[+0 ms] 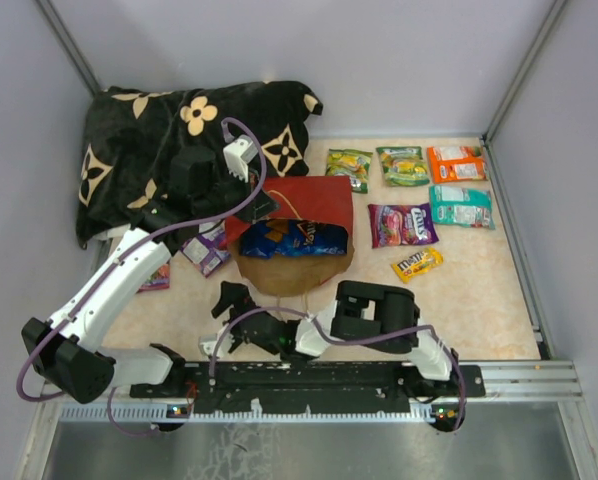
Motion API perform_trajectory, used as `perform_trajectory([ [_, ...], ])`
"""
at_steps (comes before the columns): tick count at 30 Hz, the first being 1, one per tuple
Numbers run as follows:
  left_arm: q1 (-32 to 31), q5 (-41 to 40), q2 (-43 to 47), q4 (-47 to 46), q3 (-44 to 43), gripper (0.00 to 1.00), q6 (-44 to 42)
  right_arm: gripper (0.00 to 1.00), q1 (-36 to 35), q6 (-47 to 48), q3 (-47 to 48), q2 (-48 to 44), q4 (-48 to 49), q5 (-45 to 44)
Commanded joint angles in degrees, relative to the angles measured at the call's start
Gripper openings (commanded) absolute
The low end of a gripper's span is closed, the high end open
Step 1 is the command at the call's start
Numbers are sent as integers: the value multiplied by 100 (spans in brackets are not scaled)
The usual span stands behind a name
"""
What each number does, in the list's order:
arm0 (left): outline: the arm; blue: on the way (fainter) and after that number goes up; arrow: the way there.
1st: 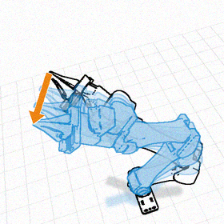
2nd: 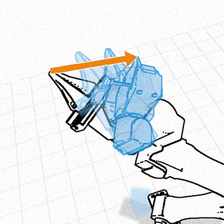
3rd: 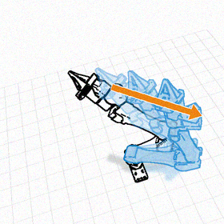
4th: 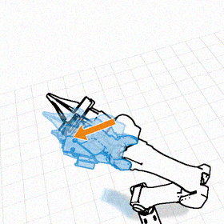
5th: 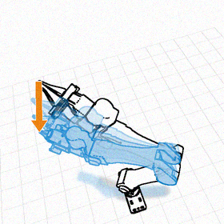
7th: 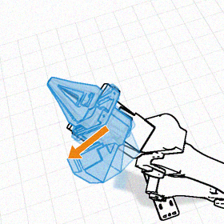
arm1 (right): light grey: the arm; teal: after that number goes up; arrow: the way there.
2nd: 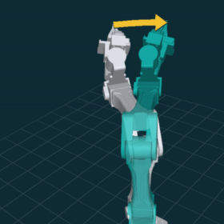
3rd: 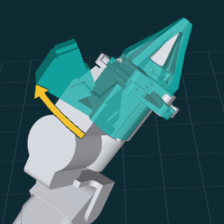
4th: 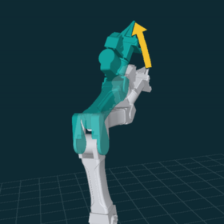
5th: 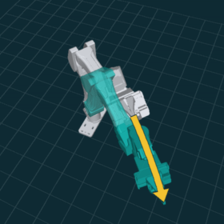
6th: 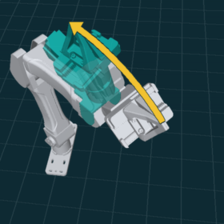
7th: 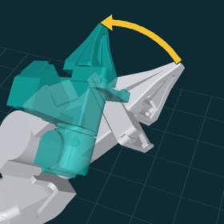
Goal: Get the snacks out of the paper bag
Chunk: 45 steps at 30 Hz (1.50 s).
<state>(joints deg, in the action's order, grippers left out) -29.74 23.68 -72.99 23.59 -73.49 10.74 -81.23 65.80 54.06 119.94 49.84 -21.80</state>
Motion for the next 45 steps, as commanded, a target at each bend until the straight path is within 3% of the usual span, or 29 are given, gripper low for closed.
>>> perform_trajectory([
  [1, 37, 66, 41, -77, -90, 0, 6, 91, 443, 896, 609, 178, -314, 506],
  [13, 38, 78, 61, -48, -108, 0, -9, 60, 1061, 947, 1943, 977, -1932, 1086],
  [19, 42, 110, 102, -48, -109, 0, -11, 41, 1244, 858, 2217, 1265, -1706, 1172],
  [23, 47, 95, 112, -48, -105, 0, -10, 20, 1259, 687, 2377, 1351, -1685, 1236],
  [31, 141, 181, 158, -71, -111, 0, 29, 0, 892, -245, 2232, 999, -1712, 1372],
  [42, 196, 160, 217, -83, -93, 0, 38, 0, 198, -1568, 2635, 1084, -1316, 441],
  [43, 196, 158, 220, -83, -87, 0, 41, 13, 208, -1710, 2509, 1029, -1042, 398],
  [45, 196, 170, 207, -83, -78, 0, 42, 61, 278, -1810, 2127, 915, -67, 222],
])
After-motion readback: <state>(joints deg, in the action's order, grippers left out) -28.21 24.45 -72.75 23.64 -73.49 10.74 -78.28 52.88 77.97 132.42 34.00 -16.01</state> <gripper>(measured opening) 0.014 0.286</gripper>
